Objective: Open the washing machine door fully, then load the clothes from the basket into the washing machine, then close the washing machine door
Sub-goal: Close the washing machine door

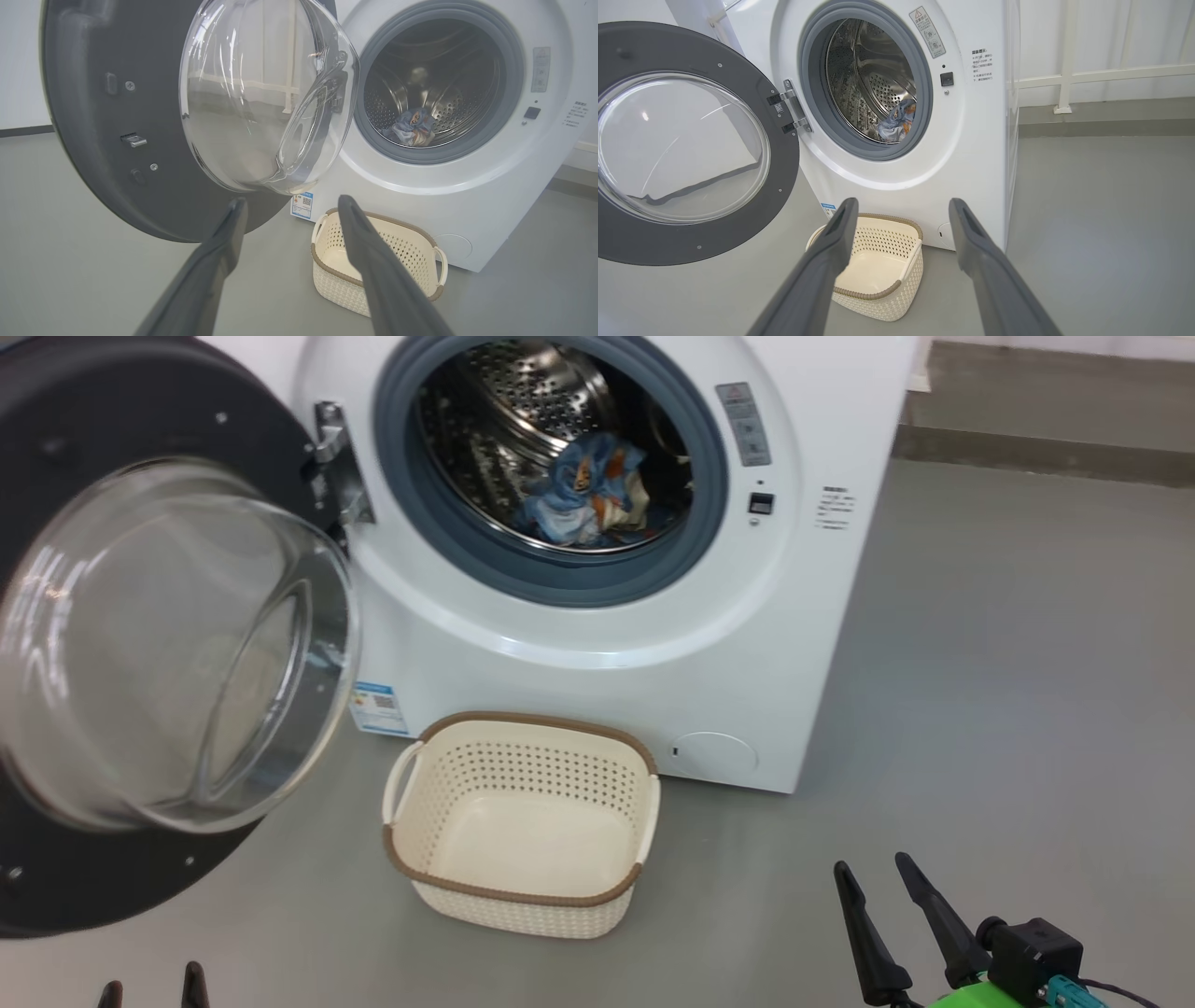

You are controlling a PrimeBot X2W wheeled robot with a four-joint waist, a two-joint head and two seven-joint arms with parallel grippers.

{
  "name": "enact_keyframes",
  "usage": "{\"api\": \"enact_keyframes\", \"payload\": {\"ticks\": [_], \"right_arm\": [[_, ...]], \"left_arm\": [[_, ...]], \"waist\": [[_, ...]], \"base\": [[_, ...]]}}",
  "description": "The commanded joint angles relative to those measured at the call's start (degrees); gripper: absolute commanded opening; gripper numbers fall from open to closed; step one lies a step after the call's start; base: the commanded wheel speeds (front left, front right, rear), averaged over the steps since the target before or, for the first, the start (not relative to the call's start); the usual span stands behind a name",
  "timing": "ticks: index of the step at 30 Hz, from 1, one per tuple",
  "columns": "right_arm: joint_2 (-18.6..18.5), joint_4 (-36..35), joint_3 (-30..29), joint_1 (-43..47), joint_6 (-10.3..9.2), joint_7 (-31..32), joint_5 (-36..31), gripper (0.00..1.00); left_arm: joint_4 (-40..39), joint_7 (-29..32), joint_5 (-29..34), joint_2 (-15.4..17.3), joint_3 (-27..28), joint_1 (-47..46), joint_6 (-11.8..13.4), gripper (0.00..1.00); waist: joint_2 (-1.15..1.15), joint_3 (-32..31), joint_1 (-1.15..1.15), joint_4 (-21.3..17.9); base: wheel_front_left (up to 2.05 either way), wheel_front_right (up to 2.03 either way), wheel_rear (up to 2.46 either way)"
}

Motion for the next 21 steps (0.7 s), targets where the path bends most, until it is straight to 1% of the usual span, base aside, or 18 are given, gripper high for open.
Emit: {"api": "enact_keyframes", "payload": {"ticks": [1, 9, 10, 13, 21], "right_arm": [[0.01, -1.66, 1.42, -0.51, 0.35, -0.28, 0.07, 1.00], [0.01, -1.89, 1.58, -0.58, 0.35, -0.28, -0.10, 1.00], [0.01, -1.89, 1.58, -0.58, 0.35, -0.28, -0.10, 1.00], [0.01, -2.06, 1.58, -0.60, 0.35, -0.28, -0.05, 1.00], [0.01, -1.16, 3.70, -3.11, 0.35, -0.28, -0.88, 1.00]], "left_arm": [[-1.06, -0.37, 0.09, 0.30, 2.08, -1.52, 0.03, 1.00], [-0.48, -0.37, -0.69, 0.30, 2.35, -1.26, 0.64, 1.00], [-0.48, -0.37, -0.69, 0.30, 2.35, -1.26, 0.64, 1.00], [-0.43, -0.37, -0.70, 0.30, 2.53, -1.29, 0.94, 1.00], [-1.27, -0.37, -3.41, 0.30, 3.81, -0.67, 2.85, 1.00]], "waist": [[0.00, -0.36, 0.00, 3.70], [0.00, -0.30, 0.00, 9.88], [0.00, -0.30, 0.00, 9.88], [0.00, -0.26, 0.00, 11.96], [0.00, 1.45, 0.00, 13.57]], "base": [[0.00, 0.00, 0.00], [0.00, 0.00, 0.00], [0.00, 0.00, 0.00], [0.00, 0.00, 0.00], [0.00, 0.00, 0.00]]}}
